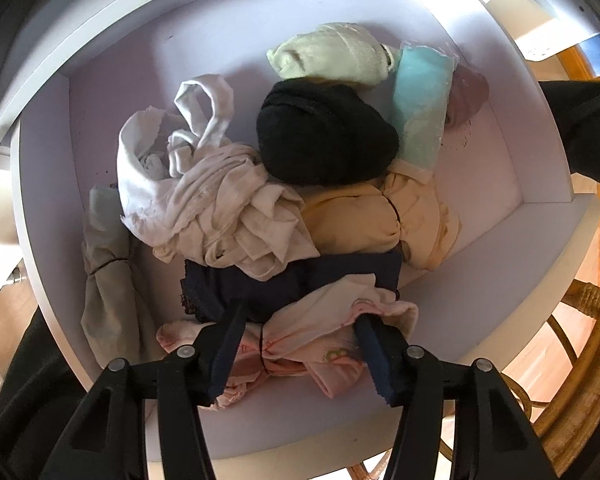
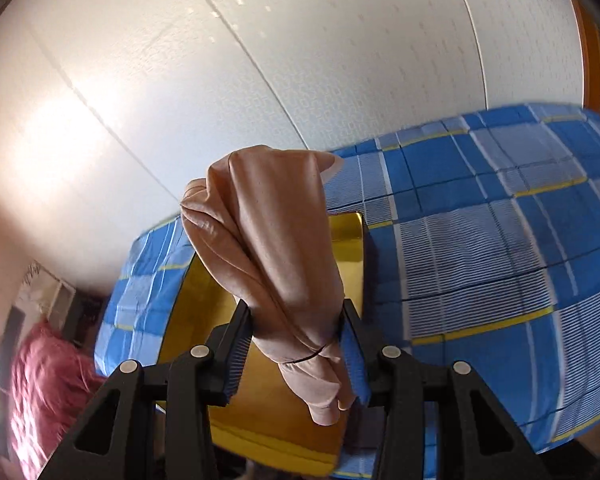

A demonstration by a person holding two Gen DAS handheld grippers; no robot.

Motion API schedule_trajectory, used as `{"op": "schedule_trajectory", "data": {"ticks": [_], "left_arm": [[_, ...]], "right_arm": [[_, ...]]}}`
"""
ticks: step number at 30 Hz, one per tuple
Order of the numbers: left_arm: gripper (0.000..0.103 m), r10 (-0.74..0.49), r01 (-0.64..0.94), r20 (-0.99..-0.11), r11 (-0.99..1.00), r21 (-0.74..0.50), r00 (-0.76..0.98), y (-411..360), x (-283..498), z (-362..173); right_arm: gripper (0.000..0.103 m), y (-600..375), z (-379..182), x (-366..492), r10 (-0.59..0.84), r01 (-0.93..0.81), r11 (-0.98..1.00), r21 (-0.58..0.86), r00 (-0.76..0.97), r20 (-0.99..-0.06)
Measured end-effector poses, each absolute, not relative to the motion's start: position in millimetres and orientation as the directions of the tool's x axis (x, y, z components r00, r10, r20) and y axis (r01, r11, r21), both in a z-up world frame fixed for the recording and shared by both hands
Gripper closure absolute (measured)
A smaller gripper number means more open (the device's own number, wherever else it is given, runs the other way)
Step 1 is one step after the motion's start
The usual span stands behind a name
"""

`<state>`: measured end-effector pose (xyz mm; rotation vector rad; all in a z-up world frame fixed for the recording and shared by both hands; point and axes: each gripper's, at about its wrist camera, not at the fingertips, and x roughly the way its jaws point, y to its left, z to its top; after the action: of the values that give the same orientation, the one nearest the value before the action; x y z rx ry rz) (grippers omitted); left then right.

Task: Organize soft objects
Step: 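Lift the peach garment with the right gripper and carry it into the red box, then lower the peach garment into the box and open the right gripper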

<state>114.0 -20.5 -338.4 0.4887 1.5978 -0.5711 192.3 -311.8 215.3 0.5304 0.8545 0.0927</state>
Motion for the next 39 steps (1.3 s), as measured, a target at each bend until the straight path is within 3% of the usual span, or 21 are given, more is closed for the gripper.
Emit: {"op": "schedule_trajectory", "data": {"ticks": [8, 18, 24, 33, 39], "left_arm": [[0.047, -0.023, 0.627, -0.995, 0.775, -0.082, -0.102, -16.9, 117.1, -342.1], [0.046, -0.022, 0.627, -0.995, 0.775, -0.082, -0.102, -18.6, 116.6, -338.2], [0.044, -0.018, 0.629, -0.995, 0.774, -0.074, -0.096, -18.9, 117.0, -337.4], [0.044, -0.017, 0.629, -0.995, 0.774, -0.073, -0.095, -19.4, 117.1, -337.9], [0.040, -0.007, 0.629, -0.996, 0.775, -0.062, -0.089, -18.8, 117.9, -340.5]], "right_arm": [[0.061, -298.5, 173.4, 238.0, 0.260, 0.237, 0.846, 0.478, 0.599, -0.757], [0.060, -287.0, 151.9, 270.6, 0.065, 0.289, 0.918, 0.271, 0.565, -0.822], [0.060, -284.9, 143.7, 272.9, 0.010, 0.289, 0.936, 0.203, 0.553, -0.833], [0.061, -293.8, 147.1, 274.5, -0.184, 0.267, 0.963, -0.036, 0.553, -0.812], [0.058, -310.2, 142.8, 274.3, -0.204, 0.246, 0.966, -0.077, 0.548, -0.811]]}}
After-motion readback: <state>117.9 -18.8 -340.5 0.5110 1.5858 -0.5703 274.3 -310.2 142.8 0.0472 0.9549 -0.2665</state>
